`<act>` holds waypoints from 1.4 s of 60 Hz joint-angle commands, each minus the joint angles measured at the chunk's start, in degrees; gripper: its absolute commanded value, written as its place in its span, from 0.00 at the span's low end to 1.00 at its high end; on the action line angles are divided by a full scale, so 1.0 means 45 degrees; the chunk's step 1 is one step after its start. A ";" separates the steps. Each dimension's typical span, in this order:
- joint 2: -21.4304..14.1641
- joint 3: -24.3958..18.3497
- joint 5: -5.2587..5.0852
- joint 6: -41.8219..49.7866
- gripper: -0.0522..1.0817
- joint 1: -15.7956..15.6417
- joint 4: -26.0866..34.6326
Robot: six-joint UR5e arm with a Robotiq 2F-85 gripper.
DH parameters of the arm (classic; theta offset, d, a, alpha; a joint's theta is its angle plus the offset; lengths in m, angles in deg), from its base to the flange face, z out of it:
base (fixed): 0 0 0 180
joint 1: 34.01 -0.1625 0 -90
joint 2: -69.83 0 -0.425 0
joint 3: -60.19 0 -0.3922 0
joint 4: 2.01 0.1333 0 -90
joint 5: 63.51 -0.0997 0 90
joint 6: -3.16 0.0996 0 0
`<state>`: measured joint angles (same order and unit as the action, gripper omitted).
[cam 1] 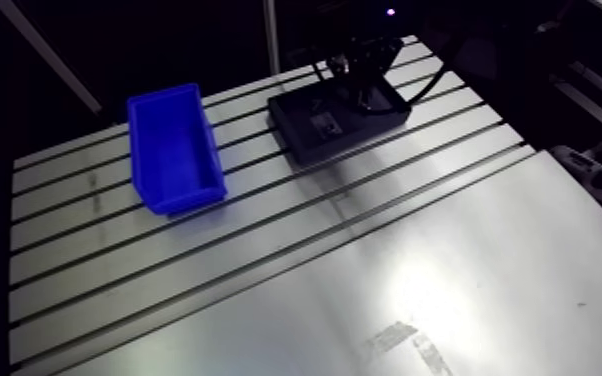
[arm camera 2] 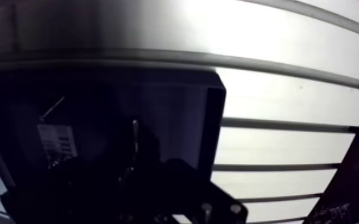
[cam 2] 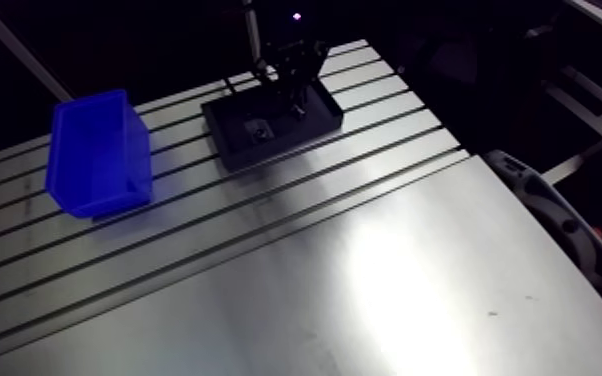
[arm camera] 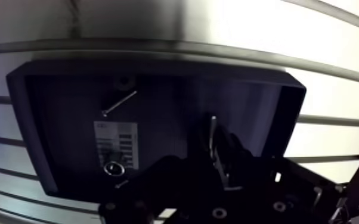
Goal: Pick up the M10 bolt from the tray and put it into the blue bin.
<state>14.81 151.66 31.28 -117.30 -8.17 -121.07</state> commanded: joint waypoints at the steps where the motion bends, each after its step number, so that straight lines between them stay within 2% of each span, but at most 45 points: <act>1: -0.0028 -0.0005 0.0000 0.0001 0.73 0.0002 0.0000; 32: -0.0045 0.0015 -0.0017 0.0001 0.80 -0.0018 0.0000; 49: -0.0506 -0.0005 -0.0056 -0.0019 0.84 -0.0057 0.0075; 68: -0.1607 0.0168 -0.0137 -0.0387 0.93 -0.0149 0.0566; 73: -0.1997 0.0188 -0.0173 -0.1040 0.97 -0.0281 0.0903; 84: -0.3070 0.0214 -0.0479 -0.2970 0.99 -0.0721 0.1475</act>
<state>5.82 152.46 30.30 -122.80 -9.53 -117.41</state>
